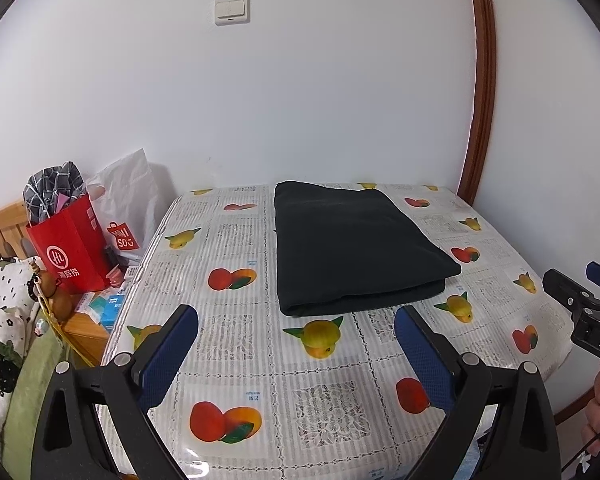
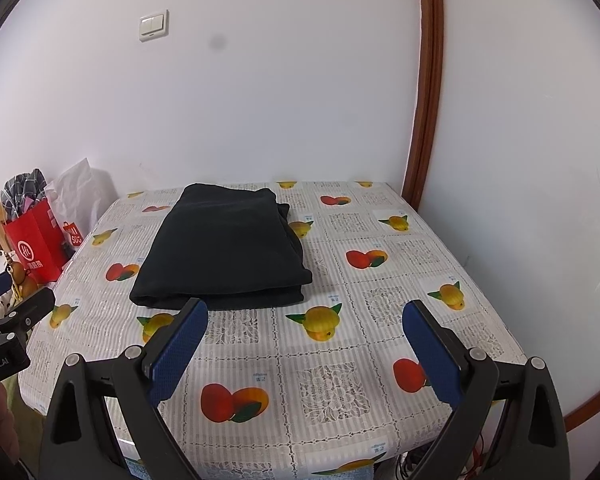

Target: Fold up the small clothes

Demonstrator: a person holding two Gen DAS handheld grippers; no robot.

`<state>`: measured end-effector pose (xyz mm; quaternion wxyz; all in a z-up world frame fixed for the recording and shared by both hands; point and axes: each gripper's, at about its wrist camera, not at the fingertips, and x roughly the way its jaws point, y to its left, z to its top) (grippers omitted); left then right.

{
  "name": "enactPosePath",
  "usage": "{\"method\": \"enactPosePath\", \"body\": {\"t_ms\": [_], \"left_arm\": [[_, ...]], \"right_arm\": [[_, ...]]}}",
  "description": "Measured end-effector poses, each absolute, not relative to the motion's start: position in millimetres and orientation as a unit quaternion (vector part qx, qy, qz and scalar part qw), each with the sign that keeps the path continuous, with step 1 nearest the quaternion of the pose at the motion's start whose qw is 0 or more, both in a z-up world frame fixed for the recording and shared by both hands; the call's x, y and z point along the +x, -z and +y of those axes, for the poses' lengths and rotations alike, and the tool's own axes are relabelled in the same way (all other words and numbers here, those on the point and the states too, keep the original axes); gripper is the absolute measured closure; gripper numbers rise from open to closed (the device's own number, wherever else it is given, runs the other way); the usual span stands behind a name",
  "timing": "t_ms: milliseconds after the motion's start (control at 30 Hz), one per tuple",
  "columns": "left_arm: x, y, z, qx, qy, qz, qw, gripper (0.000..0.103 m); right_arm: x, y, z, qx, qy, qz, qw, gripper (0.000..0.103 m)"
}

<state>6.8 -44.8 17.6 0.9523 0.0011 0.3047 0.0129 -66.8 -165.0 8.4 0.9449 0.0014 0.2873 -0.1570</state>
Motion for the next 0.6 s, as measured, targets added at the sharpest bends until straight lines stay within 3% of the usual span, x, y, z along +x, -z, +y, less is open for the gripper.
{"method": "enactPosePath", "body": {"t_ms": [600], "left_arm": [[7.0, -16.2, -39.7, -0.004, -0.014, 0.308, 0.951, 0.004]], "right_arm": [[-66.8, -7.6, -164.9, 0.001, 0.157, 0.288, 0.945, 0.006]]}}
